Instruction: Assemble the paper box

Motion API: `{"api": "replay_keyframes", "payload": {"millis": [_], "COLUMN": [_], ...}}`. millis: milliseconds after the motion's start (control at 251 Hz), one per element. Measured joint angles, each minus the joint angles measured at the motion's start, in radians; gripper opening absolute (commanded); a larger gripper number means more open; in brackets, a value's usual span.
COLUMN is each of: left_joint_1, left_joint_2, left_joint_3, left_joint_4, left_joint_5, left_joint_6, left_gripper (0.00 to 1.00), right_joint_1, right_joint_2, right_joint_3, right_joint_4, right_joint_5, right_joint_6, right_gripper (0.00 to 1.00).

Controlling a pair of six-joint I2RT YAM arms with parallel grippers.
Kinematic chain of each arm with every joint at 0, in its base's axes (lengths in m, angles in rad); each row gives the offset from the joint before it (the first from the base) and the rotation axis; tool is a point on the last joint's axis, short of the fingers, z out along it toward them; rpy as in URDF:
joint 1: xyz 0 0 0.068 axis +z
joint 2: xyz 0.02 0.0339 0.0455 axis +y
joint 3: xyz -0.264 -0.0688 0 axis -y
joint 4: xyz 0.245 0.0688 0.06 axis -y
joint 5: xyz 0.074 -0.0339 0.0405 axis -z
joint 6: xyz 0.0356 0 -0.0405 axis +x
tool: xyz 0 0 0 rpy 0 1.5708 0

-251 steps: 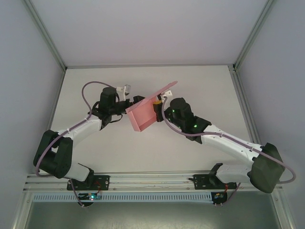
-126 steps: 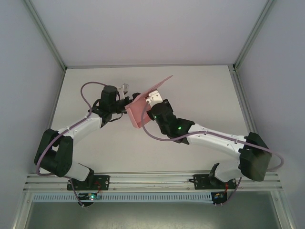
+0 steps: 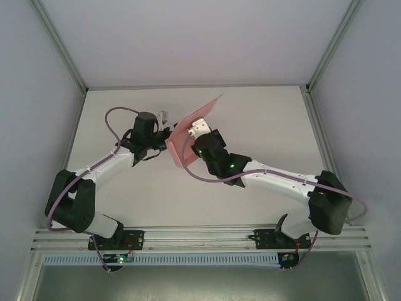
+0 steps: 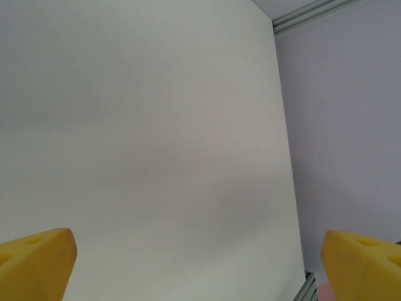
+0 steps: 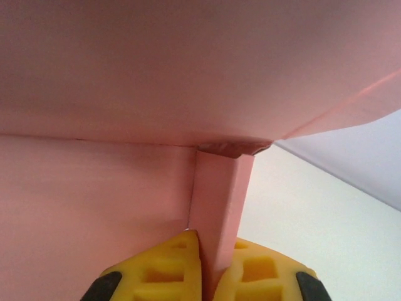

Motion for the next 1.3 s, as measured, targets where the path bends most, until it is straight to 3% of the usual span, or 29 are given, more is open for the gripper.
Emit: {"api": "replay_keyframes", "payload": {"millis": [223,435,698,938,1193,1261,1297], "left_joint_1": [-0.066,-0.083,-0.039,-0.022,-0.022,-0.022,-0.022], "left_joint_2": [-0.016,-0.017,-0.110,-0.254,-0.310,-0.311,-0.311], "left_joint_3": [0.049,0.084,0.042,0.013,-0.031,-0.031,-0.031], "left_joint_4": [-0.153,-0.344,-0.534,-0.651,-0.655,-0.643,-0.634], "left_joint_5": [-0.095,-0.269,-0.480,-0.665,-0.665,-0.646,-0.632], "left_joint_6": [0.116,0.192,0.203,0.203,0.236,0.253,0.263], "left_gripper": [1.00,1.00,1.00,1.00,1.00,1.00,1.00], "right_joint_1": [-0.097,-0.175,-0.252,-0.175,-0.127,-0.121,-0.119], "right_joint_2": [-0.180,-0.296,-0.314,-0.018,0.240,0.269,0.272], "right_joint_3": [-0.145,-0.180,-0.206,-0.206,-0.122,-0.081,-0.076], "right_joint_4": [0.024,-0.025,-0.115,-0.240,-0.357,-0.375,-0.381], "right_joint_5": [-0.338,-0.455,-0.417,-0.223,-0.098,-0.089,-0.087], "right_joint_6": [0.074,0.104,0.175,0.400,0.653,0.690,0.703], "right_gripper": [0.00,0.00,0.00,0.00,0.00,0.21,0.23]}}
